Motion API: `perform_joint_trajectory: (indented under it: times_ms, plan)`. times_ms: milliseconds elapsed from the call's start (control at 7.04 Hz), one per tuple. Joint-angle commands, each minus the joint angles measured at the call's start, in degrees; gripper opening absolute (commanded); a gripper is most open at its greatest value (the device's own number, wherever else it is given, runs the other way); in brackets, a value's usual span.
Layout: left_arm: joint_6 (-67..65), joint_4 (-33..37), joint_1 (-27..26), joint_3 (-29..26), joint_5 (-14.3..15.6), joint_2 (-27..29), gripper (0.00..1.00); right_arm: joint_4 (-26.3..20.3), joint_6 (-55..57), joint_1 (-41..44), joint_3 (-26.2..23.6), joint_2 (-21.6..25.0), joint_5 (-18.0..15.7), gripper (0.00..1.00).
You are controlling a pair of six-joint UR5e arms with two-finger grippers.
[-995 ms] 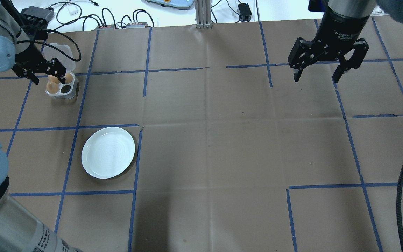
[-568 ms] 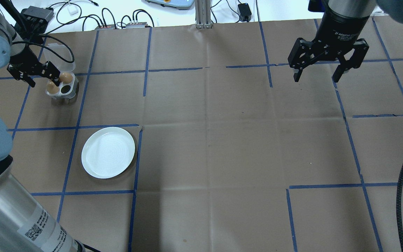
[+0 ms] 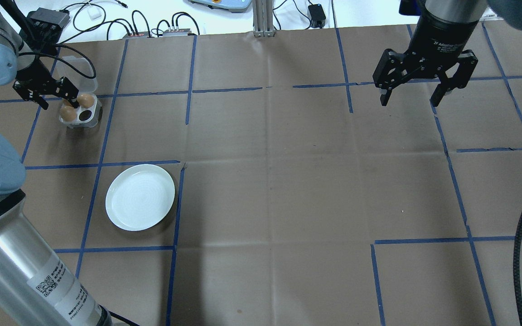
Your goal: Place egg on plate
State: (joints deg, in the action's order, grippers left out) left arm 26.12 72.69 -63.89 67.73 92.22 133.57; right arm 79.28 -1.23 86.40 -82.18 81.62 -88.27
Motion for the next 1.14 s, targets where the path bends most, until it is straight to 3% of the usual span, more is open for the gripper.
perform_joint_trajectory:
  times_ms: [0, 426, 568, 995]
  plan:
    - [-0.2, 1.7, -0.3, -1.0, -0.3, 0.9, 0.93, 0.0, 0.0, 0.0, 0.0, 0.0, 0.0, 1.0]
    - [-0.1, 4.6, 0.1, -1.2, 0.3, 0.8, 0.93, 0.0, 0.0, 0.0, 0.0, 0.0, 0.0, 1.0]
    - [-0.1, 4.9, 0.1, -1.2, 0.3, 0.8, 0.87, 0.0, 0.0, 0.0, 0.0, 0.0, 0.0, 1.0]
    - [-0.2, 4.8, 0.2, -1.9, 0.3, 2.0, 0.85, 0.0, 0.0, 0.0, 0.0, 0.0, 0.0, 1.0]
